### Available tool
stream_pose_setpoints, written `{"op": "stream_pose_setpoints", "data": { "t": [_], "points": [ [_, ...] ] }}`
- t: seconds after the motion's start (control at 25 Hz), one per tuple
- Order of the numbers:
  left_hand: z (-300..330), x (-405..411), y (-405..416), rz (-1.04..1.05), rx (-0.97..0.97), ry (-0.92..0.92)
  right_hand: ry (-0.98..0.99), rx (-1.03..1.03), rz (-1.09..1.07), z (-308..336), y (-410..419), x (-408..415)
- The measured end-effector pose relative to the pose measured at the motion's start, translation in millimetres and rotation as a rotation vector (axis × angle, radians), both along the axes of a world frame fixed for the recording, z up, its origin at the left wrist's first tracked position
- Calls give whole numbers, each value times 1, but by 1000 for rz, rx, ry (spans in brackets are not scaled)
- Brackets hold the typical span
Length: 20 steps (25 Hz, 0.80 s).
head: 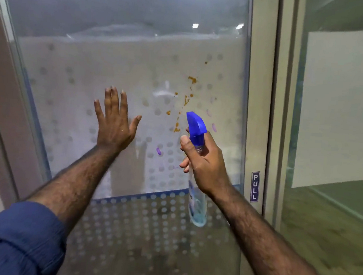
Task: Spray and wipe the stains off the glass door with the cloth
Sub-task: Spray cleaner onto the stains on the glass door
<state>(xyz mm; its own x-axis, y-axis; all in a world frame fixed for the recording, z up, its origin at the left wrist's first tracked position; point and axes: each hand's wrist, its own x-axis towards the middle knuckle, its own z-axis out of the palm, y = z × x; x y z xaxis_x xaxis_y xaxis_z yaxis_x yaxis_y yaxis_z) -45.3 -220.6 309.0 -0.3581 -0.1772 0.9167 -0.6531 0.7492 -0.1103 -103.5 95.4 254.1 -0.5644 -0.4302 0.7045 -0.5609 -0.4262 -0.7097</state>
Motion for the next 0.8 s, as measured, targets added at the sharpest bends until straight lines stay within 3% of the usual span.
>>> {"op": "stream_pose_setpoints", "data": {
  "t": [0.36, 0.56, 0.8],
  "points": [
    [-5, -8, -28, -45, -16, 43, 47, -96, -178, 62, -17, -17],
    [-5, -9, -30, -68, -16, 51, 95, -62, -195, 52, -22, -11],
    [-3, -8, -30, -83, -11, 42, 283, 99, -162, 15, -34, 18]
  ]
}}
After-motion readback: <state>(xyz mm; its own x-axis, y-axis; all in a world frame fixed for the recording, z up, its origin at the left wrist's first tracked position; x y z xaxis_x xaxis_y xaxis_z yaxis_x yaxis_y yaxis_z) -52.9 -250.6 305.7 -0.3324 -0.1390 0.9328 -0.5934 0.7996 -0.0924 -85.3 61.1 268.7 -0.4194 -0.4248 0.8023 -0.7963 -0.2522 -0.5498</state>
